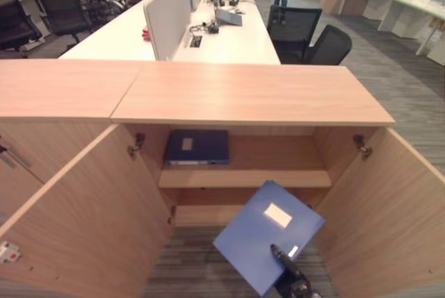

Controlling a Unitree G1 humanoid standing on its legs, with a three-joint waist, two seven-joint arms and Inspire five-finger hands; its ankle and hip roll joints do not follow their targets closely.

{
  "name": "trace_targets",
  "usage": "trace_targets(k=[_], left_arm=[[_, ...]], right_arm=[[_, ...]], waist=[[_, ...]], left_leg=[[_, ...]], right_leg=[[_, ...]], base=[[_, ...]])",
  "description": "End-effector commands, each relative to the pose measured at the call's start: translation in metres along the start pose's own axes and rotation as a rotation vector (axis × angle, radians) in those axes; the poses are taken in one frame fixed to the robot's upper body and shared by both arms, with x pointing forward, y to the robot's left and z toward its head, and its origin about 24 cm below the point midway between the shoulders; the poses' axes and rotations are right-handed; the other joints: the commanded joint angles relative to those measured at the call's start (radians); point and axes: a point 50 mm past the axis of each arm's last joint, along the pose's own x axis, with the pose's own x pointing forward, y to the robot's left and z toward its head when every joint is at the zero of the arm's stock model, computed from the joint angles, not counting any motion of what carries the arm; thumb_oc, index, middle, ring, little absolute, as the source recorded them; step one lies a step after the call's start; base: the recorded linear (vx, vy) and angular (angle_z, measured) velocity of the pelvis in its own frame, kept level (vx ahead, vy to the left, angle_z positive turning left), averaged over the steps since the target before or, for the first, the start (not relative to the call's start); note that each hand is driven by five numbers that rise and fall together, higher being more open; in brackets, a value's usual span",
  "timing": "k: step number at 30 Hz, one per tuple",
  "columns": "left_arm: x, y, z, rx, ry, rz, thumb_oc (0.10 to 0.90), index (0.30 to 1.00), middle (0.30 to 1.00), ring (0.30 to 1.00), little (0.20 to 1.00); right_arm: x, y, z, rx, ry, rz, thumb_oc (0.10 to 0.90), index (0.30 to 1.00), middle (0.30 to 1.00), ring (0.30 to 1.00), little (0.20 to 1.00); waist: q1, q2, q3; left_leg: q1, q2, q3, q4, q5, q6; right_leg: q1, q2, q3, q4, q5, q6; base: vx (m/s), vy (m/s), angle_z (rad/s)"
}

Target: Put the empty folder in the office cabinet

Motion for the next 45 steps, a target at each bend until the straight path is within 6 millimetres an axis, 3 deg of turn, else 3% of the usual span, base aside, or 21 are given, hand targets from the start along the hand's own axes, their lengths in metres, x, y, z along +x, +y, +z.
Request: trace_targets(k=[1, 6, 9, 12, 15, 19, 20, 21, 22, 23, 25, 27, 30, 31, 32, 33, 34, 37, 41, 45], left_arm=[[0.000, 0.009, -0.001, 0.077, 0.035, 0.050, 0.800, 0.900, 0.900, 0.900, 0.900], [-0.001, 0.015, -0.006, 0.098, 0.056, 0.068, 0.800, 0.900, 0.900, 0.900, 0.900], [0.000, 0.011, 0.003, 0.211, 0.000, 0.081, 0.800, 0.900, 0.900, 0.900, 0.900], [-0.001, 0.012, 0.001, 0.248, -0.006, 0.082, 0.800, 0.900, 0.900, 0.900, 0.900], [-0.001, 0.009, -0.003, 0.341, 0.001, 0.053, 0.800, 0.900, 0.900, 0.900, 0.900], [-0.001, 0.002, -0.004, 0.396, -0.014, 0.029, 0.800, 0.900, 0.900, 0.900, 0.900], [-0.001, 0.007, -0.011, 0.422, 0.008, 0.045, 0.800, 0.900, 0.900, 0.900, 0.900], [-0.001, 0.007, -0.011, 0.422, 0.008, 0.045, 0.800, 0.900, 0.900, 0.900, 0.900], [-0.002, 0.009, -0.012, 0.426, 0.014, 0.049, 0.800, 0.900, 0.900, 0.900, 0.900], [-0.002, 0.012, -0.014, 0.438, 0.018, 0.053, 0.800, 0.900, 0.900, 0.900, 0.900], [-0.003, 0.015, -0.015, 0.465, 0.018, 0.054, 0.800, 0.900, 0.900, 0.900, 0.900], [-0.003, 0.020, -0.018, 0.470, 0.031, 0.062, 0.800, 0.900, 0.900, 0.900, 0.900], [-0.004, 0.024, -0.016, 0.480, 0.028, 0.072, 0.800, 0.900, 0.900, 0.900, 0.900], [-0.004, 0.023, -0.014, 0.489, 0.021, 0.073, 0.800, 0.900, 0.900, 0.900, 0.900], [-0.004, 0.023, -0.014, 0.489, 0.021, 0.073, 0.800, 0.900, 0.900, 0.900, 0.900], [-0.003, 0.021, -0.003, 0.476, -0.025, 0.073, 0.800, 0.900, 0.900, 0.900, 0.900], [-0.003, 0.021, -0.003, 0.476, -0.024, 0.073, 0.800, 0.900, 0.900, 0.900, 0.900], [-0.004, 0.028, -0.007, 0.434, -0.022, 0.093, 0.800, 0.900, 0.900, 0.900, 0.900], [-0.004, 0.031, -0.007, 0.434, -0.022, 0.105, 0.800, 0.900, 0.900, 0.900, 0.900], [-0.004, 0.029, -0.002, 0.452, -0.041, 0.104, 0.800, 0.900, 0.900, 0.900, 0.900]], right_arm=[[0.009, 0.089, 0.032, 0.075, -0.145, 0.328, 0.400, 0.300, 0.300, 0.300, 0.300], [0.008, 0.088, 0.044, 0.096, -0.178, 0.329, 0.400, 0.300, 0.300, 0.300, 0.300], [0.008, 0.082, 0.047, 0.087, -0.193, 0.306, 0.400, 0.300, 0.300, 0.300, 0.300], [0.009, 0.068, 0.046, 0.121, -0.192, 0.261, 0.400, 0.300, 0.300, 0.300, 0.300], [0.009, 0.057, 0.049, 0.133, -0.202, 0.218, 0.400, 0.300, 0.300, 0.300, 0.300], [0.008, 0.058, 0.062, 0.169, -0.255, 0.216, 0.400, 0.300, 0.300, 0.300, 0.300], [0.007, 0.057, 0.069, 0.214, -0.288, 0.213, 0.400, 0.300, 0.300, 0.300, 0.300], [0.007, 0.057, 0.069, 0.214, -0.289, 0.213, 0.400, 0.300, 0.300, 0.300, 0.300], [0.006, 0.061, 0.073, 0.218, -0.301, 0.227, 0.400, 0.300, 0.300, 0.300, 0.300], [0.006, 0.064, 0.074, 0.225, -0.314, 0.240, 0.400, 0.300, 0.300, 0.300, 0.300], [0.004, 0.070, 0.074, 0.223, -0.323, 0.273, 0.400, 0.300, 0.300, 0.300, 0.300], [0.002, 0.076, 0.072, 0.226, -0.325, 0.307, 0.400, 0.300, 0.300, 0.300, 0.300], [-0.001, 0.098, 0.075, 0.219, -0.339, 0.395, 0.400, 0.300, 0.300, 0.300, 0.300], [-0.004, 0.108, 0.077, 0.223, -0.347, 0.438, 0.400, 0.300, 0.300, 0.300, 0.300], [-0.004, 0.108, 0.077, 0.223, -0.347, 0.438, 0.400, 0.300, 0.300, 0.300, 0.300], [-0.021, 0.144, 0.096, 0.229, -0.443, 0.619, 0.400, 0.300, 0.300, 0.300, 0.300], [-0.021, 0.143, 0.096, 0.229, -0.443, 0.619, 0.400, 0.300, 0.300, 0.300, 0.300], [-0.045, 0.173, 0.122, 0.253, -0.585, 0.775, 0.400, 0.300, 0.300, 0.300, 0.300], [-0.059, 0.192, 0.140, 0.269, -0.669, 0.846, 0.400, 0.300, 0.300, 0.300, 0.300], [-0.072, 0.213, 0.171, 0.306, -0.774, 0.871, 0.400, 0.300, 0.300, 0.300, 0.300]], waist=[[0.016, -0.045, 0.043], [0.022, -0.048, 0.046], [0.046, -0.047, 0.070], [0.057, -0.038, 0.050], [0.056, -0.040, 0.032], [0.061, -0.026, 0.022], [0.062, -0.010, 0.025], [0.064, -0.011, 0.025], [0.066, -0.007, 0.034], [0.064, 0.000, 0.043], [0.067, 0.003, 0.054], [0.070, -0.003, 0.069], [0.056, 0.002, 0.102], [0.047, -0.001, 0.122], [0.047, -0.001, 0.122], [0.027, -0.018, 0.161], [0.026, -0.018, 0.162], [0.028, -0.024, 0.157], [0.036, -0.026, 0.157], [0.053, -0.026, 0.166]], left_leg=[[-0.113, -0.063, 0.006, 0.156, -0.016, -0.025], [-0.196, -0.054, 0.039, 0.125, 0.026, -0.026], [-0.286, -0.013, 0.037, 0.051, 0.110, -0.036], [-0.240, -0.007, 0.004, -0.034, 0.123, -0.027], [-0.228, -0.022, 0.006, -0.052, 0.114, -0.013], [-0.223, -0.051, 0.026, -0.050, 0.093, 0.017], [-0.204, -0.092, 0.047, -0.038, 0.065, 0.055], [-0.205, -0.094, 0.050, -0.038, 0.064, 0.057], [-0.194, -0.112, 0.057, -0.038, 0.057, 0.076], [-0.185, -0.120, 0.063, -0.040, 0.051, 0.089], [-0.154, -0.126, 0.072, -0.047, 0.024, 0.099], [-0.134, -0.122, 0.090, -0.051, 0.006, 0.099], [-0.131, -0.106, 0.092, -0.061, 0.009, 0.095], [-0.136, -0.111, 0.098, -0.061, 0.029, 0.099], [-0.136, -0.111, 0.098, -0.061, 0.029, 0.099], [-0.093, -0.134, 0.071, -0.070, 0.011, 0.096], [-0.091, -0.133, 0.070, -0.070, 0.011, 0.096], [-0.094, -0.128, 0.064, -0.077, 0.003, 0.089], [-0.115, -0.117, 0.060, -0.075, 0.005, 0.083], [-0.152, -0.098, 0.045, -0.081, 0.016, 0.072]], right_leg=[[0.098, -0.032, -0.006, 0.067, -0.159, 0.030], [0.104, -0.047, -0.021, 0.051, -0.150, 0.045], [0.111, -0.040, -0.008, 0.040, -0.152, 0.060], [0.110, -0.025, 0.009, 0.025, -0.151, 0.068], [0.107, -0.047, 0.020, 0.014, -0.148, 0.091], [0.085, -0.104, 0.034, 0.068, -0.162, 0.118], [0.039, -0.197, 0.035, 0.201, -0.130, 0.145], [0.033, -0.201, 0.039, 0.209, -0.134, 0.147], [0.004, -0.238, 0.046, 0.272, -0.102, 0.152], [-0.020, -0.263, 0.034, 0.326, -0.070, 0.144], [-0.058, -0.305, 0.003, 0.405, -0.073, 0.138], [-0.078, -0.329, -0.047, 0.399, -0.071, 0.142], [-0.145, -0.261, -0.062, 0.312, -0.054, 0.145], [-0.187, -0.236, -0.071, 0.274, -0.015, 0.135], [-0.187, -0.236, -0.071, 0.273, -0.015, 0.135], [-0.220, -0.173, -0.078, 0.151, 0.036, 0.149], [-0.216, -0.172, -0.079, 0.147, 0.038, 0.149], [-0.216, -0.137, -0.067, 0.100, 0.053, 0.141], [-0.216, -0.128, -0.068, 0.079, 0.054, 0.135], [-0.227, -0.122, -0.077, 0.072, 0.043, 0.130]], base=[[0.04, 0.044, 0.06], [0.05, 0.077, 0.15], [0.08, 0.110, -0.27], [0.11, 0.114, -0.14], [0.17, 0.234, 0.13], [0.11, 0.267, -0.13], [0.10, 0.291, -0.20], [0.12, 0.388, -0.18], [0.03, 0.204, -0.16], [0.04, 0.263, -0.12], [0.11, 0.177, -0.13], [0.08, 0.032, -0.24], [-0.03, -0.065, -0.27], [-0.08, -0.035, -0.35], [0.10, -0.107, -0.22], [0.17, -0.099, -0.17], [0.22, -0.120, -0.01], [0.10, -0.089, 0.36], [0.04, -0.085, 0.15], [0.02, -0.083, 0.04]])
